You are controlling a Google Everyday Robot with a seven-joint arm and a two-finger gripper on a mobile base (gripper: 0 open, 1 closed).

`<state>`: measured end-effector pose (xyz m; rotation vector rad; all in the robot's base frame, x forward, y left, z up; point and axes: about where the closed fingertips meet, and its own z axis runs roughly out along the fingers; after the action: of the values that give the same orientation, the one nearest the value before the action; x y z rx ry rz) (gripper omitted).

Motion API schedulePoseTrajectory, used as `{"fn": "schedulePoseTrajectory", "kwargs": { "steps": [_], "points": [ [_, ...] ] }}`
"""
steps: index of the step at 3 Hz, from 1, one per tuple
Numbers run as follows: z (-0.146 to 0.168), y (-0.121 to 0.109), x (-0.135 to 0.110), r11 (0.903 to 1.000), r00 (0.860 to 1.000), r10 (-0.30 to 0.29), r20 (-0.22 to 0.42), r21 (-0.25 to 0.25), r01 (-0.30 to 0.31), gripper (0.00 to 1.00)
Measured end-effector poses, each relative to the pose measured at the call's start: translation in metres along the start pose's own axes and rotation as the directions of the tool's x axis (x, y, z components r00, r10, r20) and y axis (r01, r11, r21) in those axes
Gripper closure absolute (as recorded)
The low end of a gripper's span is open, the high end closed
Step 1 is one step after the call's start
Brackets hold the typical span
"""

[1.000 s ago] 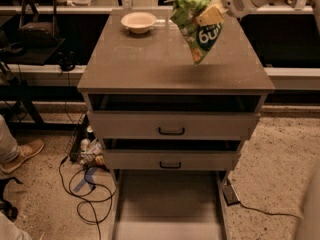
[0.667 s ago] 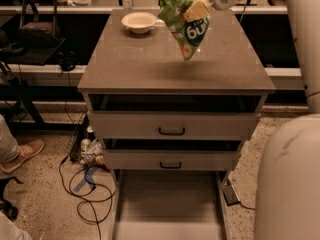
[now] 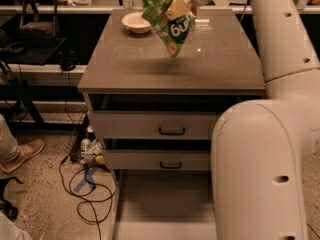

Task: Pick green rice chip bag from bottom drawer and place on counter

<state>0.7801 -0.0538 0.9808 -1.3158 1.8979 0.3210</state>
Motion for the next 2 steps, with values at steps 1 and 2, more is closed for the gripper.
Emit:
{"fn": "schedulePoseTrajectory", "kwargs": {
  "steps": [1,2],
  "points": [
    [0.0136,0.0005,-0.0001,0.9998,1.000,0.006,-0.019,-0.016,-0.007,0.37],
    [0.0218,-0.0019,0.0024,0.9992,0.999,0.029,-0.019,-0.025,-0.030,0.06]
  ]
}}
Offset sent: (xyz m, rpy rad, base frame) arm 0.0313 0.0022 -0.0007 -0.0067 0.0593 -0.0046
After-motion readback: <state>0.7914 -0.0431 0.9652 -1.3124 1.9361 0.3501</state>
